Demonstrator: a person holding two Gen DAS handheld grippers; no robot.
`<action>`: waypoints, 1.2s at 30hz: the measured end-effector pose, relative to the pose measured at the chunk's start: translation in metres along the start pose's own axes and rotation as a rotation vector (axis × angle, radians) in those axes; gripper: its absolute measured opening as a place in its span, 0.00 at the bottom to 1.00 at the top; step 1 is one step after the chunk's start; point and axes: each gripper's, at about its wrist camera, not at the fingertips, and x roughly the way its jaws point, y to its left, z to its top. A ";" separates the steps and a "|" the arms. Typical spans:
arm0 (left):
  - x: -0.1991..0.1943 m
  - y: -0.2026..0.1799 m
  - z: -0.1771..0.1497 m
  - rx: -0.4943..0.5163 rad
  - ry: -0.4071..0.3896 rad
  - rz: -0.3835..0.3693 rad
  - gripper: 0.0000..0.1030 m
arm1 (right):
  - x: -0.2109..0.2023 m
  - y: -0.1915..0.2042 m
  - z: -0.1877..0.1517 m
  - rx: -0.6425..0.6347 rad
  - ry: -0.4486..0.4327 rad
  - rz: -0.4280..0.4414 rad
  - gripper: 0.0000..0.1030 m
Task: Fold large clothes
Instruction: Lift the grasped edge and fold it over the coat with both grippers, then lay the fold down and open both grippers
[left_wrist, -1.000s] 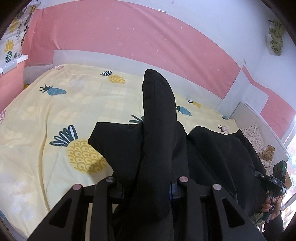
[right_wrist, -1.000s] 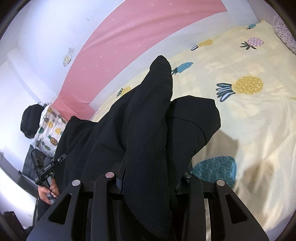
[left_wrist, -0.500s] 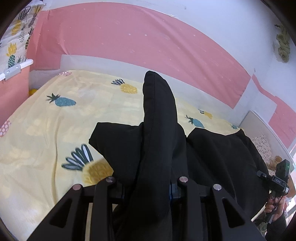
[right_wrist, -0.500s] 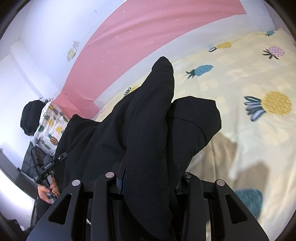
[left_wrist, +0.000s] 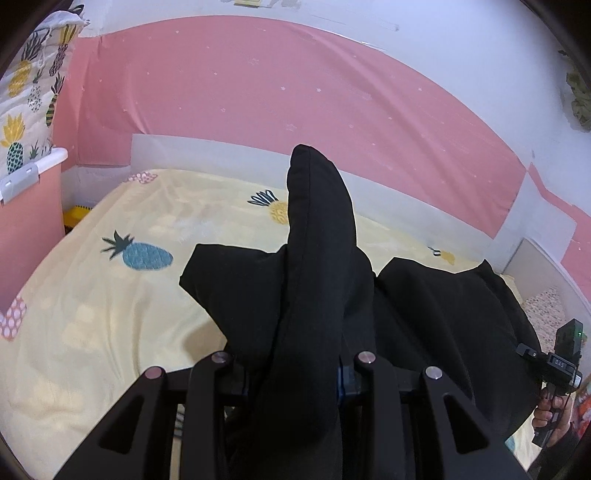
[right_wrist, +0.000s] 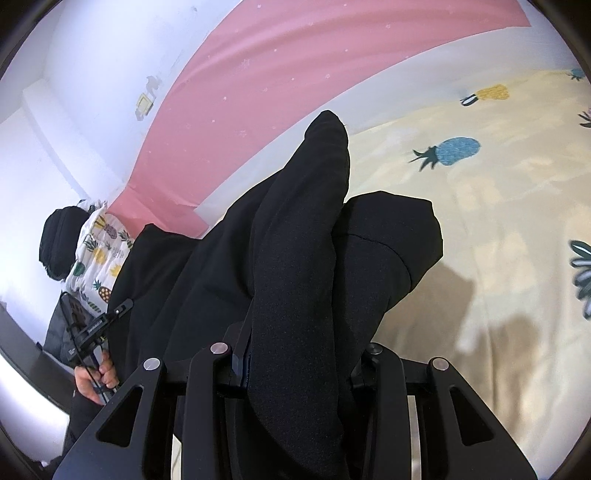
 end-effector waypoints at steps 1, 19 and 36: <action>0.005 0.004 0.003 -0.001 -0.002 0.003 0.31 | 0.007 -0.001 0.002 0.003 0.001 0.004 0.34; 0.128 0.111 -0.052 -0.173 0.129 0.059 0.43 | 0.100 -0.062 -0.022 0.124 0.122 -0.039 0.50; 0.056 0.124 -0.021 -0.306 -0.062 0.090 0.56 | 0.046 0.001 0.020 -0.067 -0.064 -0.300 0.69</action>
